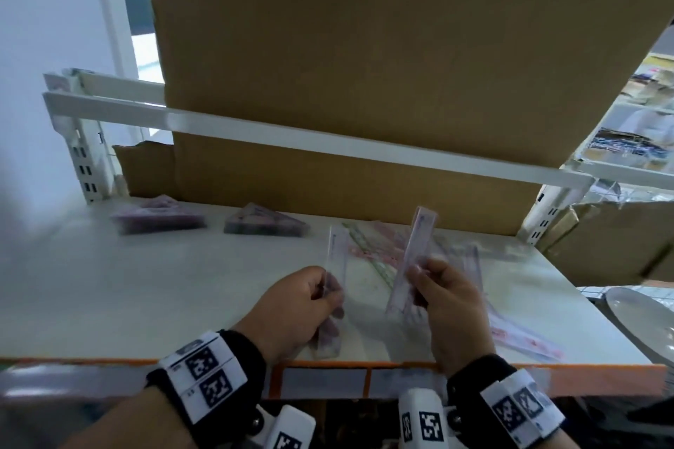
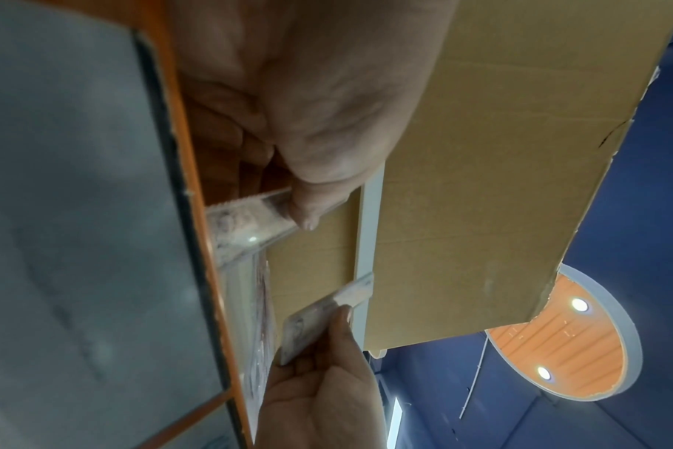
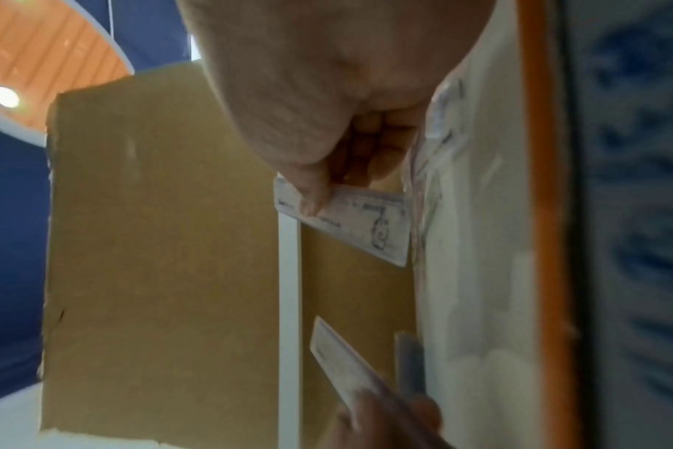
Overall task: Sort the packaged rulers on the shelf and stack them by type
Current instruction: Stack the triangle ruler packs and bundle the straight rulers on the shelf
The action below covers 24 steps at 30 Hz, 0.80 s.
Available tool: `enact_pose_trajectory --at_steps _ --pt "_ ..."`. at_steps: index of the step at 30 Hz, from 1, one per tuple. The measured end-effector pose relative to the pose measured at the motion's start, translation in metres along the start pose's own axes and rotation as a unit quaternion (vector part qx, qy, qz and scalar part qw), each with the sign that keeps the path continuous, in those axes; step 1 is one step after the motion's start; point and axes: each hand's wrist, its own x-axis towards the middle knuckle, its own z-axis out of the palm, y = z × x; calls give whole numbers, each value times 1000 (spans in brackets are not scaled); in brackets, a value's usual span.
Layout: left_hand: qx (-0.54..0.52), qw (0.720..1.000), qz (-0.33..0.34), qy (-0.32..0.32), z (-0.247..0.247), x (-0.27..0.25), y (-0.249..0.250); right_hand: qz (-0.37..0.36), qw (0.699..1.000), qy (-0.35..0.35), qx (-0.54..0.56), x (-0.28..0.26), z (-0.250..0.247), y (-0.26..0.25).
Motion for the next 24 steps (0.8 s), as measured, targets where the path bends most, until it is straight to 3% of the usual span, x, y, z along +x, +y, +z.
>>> enact_pose_trajectory --at_steps 3,6,10,13,14,17,20,22,24 --pt "8 1000 1 -3 -1 0 -2 -42 989 15 -140 -2 7 -2" --pt "18 1000 5 -11 -1 1 -3 -65 955 55 -285 9 -9 -16" --pt "43 999 12 -15 -1 3 -3 36 907 20 -419 31 -39 -36" --pt "44 999 17 -13 -1 3 -2 30 837 -13 -545 36 -45 -41" --pt "44 999 17 -12 -2 3 -2 21 835 -5 -550 36 -46 -41" --pt "43 999 26 -11 -2 2 -2 -7 895 37 -444 32 -46 -41" --pt "20 999 26 -10 -2 3 -3 9 984 17 -180 14 -29 -41" --pt "-7 1000 24 -13 -2 3 -3 33 999 -25 -20 1 -11 -39" --pt "-18 999 30 -14 -1 3 -2 34 997 -64 21 -12 8 -34"
